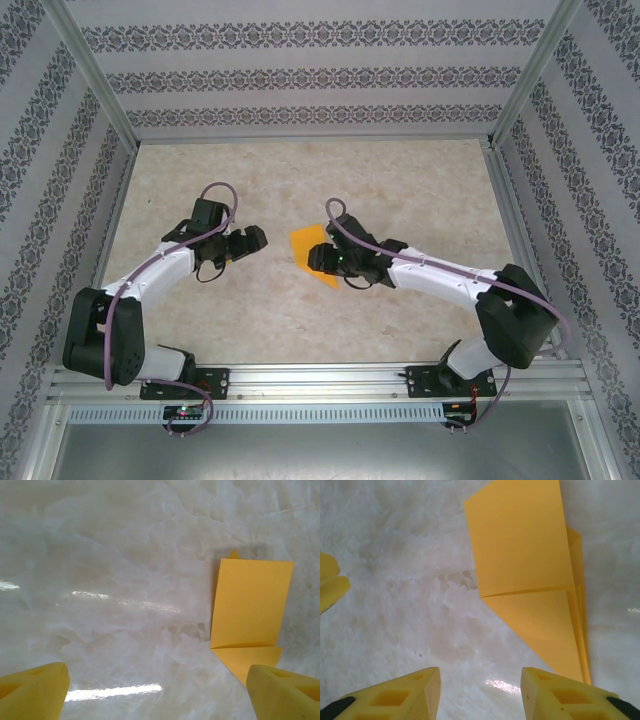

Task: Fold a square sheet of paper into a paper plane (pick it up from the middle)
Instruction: Fold the wing for the fifth time at the center of the table.

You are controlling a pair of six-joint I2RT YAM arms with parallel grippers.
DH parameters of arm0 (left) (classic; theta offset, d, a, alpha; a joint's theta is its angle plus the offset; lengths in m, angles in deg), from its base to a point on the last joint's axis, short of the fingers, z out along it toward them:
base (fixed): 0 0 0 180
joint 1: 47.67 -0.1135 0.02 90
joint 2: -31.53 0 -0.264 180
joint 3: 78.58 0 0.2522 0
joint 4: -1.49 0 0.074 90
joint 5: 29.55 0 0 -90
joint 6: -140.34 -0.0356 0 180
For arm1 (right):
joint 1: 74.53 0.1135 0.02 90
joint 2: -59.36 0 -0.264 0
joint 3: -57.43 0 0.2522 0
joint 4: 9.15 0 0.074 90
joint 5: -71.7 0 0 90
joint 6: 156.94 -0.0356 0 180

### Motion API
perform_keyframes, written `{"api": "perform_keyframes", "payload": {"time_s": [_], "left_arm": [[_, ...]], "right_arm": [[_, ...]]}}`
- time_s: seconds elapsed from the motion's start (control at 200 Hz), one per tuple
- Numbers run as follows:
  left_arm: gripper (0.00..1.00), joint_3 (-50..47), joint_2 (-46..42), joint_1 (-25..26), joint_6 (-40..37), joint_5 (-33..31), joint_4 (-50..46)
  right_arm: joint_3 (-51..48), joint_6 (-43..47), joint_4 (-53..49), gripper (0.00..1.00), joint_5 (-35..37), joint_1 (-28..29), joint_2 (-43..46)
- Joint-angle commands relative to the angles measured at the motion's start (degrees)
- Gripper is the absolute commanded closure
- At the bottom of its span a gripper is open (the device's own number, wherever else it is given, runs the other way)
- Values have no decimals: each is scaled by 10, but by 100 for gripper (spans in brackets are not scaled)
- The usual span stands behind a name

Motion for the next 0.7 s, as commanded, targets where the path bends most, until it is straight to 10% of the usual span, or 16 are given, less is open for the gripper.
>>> {"api": "perform_keyframes", "payload": {"time_s": [0.0, 0.694], "left_arm": [[8, -7, 7, 14, 34, 34, 59], [15, -18, 114, 106, 133, 129, 208]], "right_arm": [[-16, -120, 69, 56, 70, 7, -30], [-65, -139, 231, 63, -9, -43, -153]]}}
